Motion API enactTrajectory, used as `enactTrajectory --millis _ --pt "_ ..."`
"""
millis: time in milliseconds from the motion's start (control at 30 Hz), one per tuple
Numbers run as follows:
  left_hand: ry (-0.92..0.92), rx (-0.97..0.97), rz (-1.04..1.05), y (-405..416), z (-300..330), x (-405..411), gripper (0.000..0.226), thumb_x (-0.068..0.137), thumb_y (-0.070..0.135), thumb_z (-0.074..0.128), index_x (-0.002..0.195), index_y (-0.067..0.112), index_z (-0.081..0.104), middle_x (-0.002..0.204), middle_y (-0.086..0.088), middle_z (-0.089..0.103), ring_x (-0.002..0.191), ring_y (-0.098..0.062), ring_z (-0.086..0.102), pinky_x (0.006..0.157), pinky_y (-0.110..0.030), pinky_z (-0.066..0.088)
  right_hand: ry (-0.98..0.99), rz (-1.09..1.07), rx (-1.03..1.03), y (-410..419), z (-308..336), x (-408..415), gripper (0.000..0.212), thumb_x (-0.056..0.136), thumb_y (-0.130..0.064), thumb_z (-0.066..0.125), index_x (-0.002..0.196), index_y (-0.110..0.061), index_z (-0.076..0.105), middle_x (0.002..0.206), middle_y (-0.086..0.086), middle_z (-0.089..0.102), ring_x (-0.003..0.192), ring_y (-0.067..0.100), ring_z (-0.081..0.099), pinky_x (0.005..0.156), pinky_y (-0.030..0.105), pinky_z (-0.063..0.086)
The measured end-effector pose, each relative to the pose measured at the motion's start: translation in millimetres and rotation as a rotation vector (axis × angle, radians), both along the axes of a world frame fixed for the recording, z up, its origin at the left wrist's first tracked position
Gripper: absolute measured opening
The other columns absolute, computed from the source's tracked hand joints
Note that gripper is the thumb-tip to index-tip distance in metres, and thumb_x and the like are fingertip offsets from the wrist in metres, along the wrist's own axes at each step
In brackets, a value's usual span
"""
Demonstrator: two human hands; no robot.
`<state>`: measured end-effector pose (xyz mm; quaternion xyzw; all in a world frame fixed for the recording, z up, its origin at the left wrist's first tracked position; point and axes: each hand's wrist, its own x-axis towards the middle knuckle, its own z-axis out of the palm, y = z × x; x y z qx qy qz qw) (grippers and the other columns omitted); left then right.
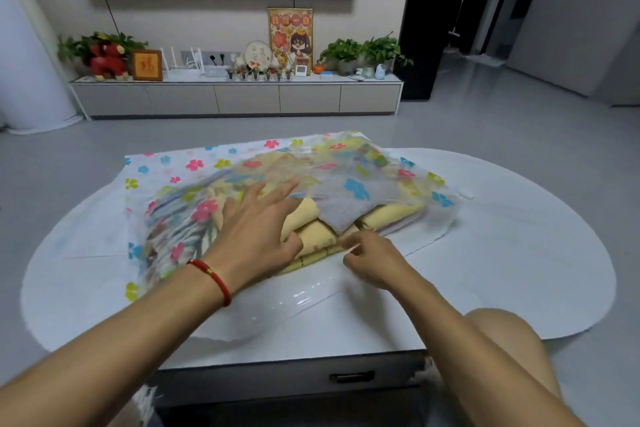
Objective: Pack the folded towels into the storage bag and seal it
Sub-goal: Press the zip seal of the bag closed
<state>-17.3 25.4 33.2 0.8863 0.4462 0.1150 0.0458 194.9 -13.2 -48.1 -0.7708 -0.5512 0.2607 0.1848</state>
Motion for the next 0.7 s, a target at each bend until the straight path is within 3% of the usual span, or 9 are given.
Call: enactTrajectory --millis 133,233,300,400,500,567,700 --pt "0.023 0.059 -0.006 -12 -31 4 0.062 0.081 0.042 0.050 0.142 0.036 0.042 0.163 0.022 0.007 0.151 -0.029 0.005 0.112 -0.068 0.015 0.022 0.132 -0.053 9 -5 -2 0.070 0.091 -0.015 0.058 0.156 -0.015 0.035 0.154 0.015 0.046 0.137 0.032 0.049 0.103 0.033 0.044" --pt "0.040 0.109 0.006 -23 -63 8 0.060 0.079 0.045 0.046 0.138 0.037 0.045 0.162 0.025 0.005 0.152 -0.031 -0.004 0.105 -0.079 -0.010 -0.044 0.057 -0.117 3 -12 17 0.059 0.091 -0.023 0.059 0.147 -0.012 0.042 0.149 0.015 0.049 0.135 0.032 0.049 0.098 0.033 0.044" --pt "0.077 0.104 0.044 -32 -86 11 0.059 0.077 0.051 0.043 0.135 0.038 0.047 0.162 0.026 0.008 0.152 -0.032 -0.006 0.098 -0.080 -0.020 -0.161 -0.034 -0.189 -6 -16 40 0.058 0.096 -0.030 0.053 0.150 -0.012 0.040 0.154 0.012 0.044 0.143 0.031 0.041 0.113 0.043 0.038" --pt "0.088 0.025 0.068 -37 -118 10 0.061 0.078 0.057 0.039 0.135 0.037 0.051 0.161 0.027 0.010 0.151 -0.028 -0.015 0.098 -0.079 -0.021 -0.305 -0.058 -0.278 -23 -25 57 0.043 0.104 -0.027 0.036 0.144 -0.012 0.041 0.155 0.007 0.042 0.143 0.029 0.039 0.120 0.052 0.024" --pt "0.053 0.018 -0.005 -32 -134 -3 0.063 0.078 0.056 0.041 0.135 0.034 0.055 0.158 0.029 0.010 0.151 -0.024 -0.018 0.099 -0.079 -0.021 -0.480 0.017 -0.270 -39 -37 53 0.054 0.103 -0.022 0.033 0.155 -0.012 0.032 0.166 0.004 0.028 0.147 0.028 0.034 0.121 0.054 0.016" --pt "0.054 0.019 -0.077 -21 -136 -17 0.064 0.080 0.058 0.037 0.136 0.034 0.056 0.158 0.030 0.010 0.151 -0.021 -0.020 0.099 -0.078 -0.023 -0.547 0.054 -0.260 -50 -41 50 0.058 0.101 -0.022 0.035 0.158 -0.015 0.026 0.170 0.002 0.021 0.148 0.029 0.032 0.121 0.054 0.017" --pt "0.025 0.002 -0.188 5 -128 -47 0.075 0.080 0.060 0.032 0.149 0.032 0.039 0.161 0.020 0.010 0.150 -0.013 -0.021 0.101 -0.077 -0.021 -0.640 0.111 -0.272 -70 -33 37 0.058 0.101 -0.025 0.035 0.157 -0.016 0.025 0.165 0.002 0.028 0.142 0.033 0.038 0.117 0.053 0.022"
